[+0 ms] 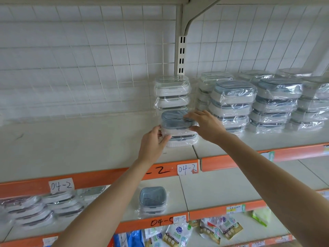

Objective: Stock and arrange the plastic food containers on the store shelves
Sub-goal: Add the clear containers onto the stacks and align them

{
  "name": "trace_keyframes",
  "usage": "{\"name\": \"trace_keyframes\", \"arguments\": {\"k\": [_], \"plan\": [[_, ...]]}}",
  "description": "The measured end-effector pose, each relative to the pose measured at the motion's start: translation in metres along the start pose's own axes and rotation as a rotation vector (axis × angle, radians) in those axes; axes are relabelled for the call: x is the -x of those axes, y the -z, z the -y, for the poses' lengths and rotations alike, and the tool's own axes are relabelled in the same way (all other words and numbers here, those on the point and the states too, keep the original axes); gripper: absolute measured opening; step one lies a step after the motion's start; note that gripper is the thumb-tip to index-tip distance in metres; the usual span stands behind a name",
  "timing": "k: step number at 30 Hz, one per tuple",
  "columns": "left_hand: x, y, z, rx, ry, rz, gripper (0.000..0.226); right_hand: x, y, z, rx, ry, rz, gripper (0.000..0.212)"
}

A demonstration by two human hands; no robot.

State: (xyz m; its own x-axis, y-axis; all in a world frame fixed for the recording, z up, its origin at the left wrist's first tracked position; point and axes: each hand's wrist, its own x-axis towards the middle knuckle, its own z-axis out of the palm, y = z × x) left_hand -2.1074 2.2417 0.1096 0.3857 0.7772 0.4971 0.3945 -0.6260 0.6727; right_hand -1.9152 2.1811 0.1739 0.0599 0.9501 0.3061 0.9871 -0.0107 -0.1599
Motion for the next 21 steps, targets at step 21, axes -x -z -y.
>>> {"name": "trace_keyframes", "arguments": {"k": [21], "plan": [[0.082,0.141,0.006,-0.881,-0.189,0.346,0.022,0.051,-0.032,0.153,0.165,0.487,0.257,0.036]]}}
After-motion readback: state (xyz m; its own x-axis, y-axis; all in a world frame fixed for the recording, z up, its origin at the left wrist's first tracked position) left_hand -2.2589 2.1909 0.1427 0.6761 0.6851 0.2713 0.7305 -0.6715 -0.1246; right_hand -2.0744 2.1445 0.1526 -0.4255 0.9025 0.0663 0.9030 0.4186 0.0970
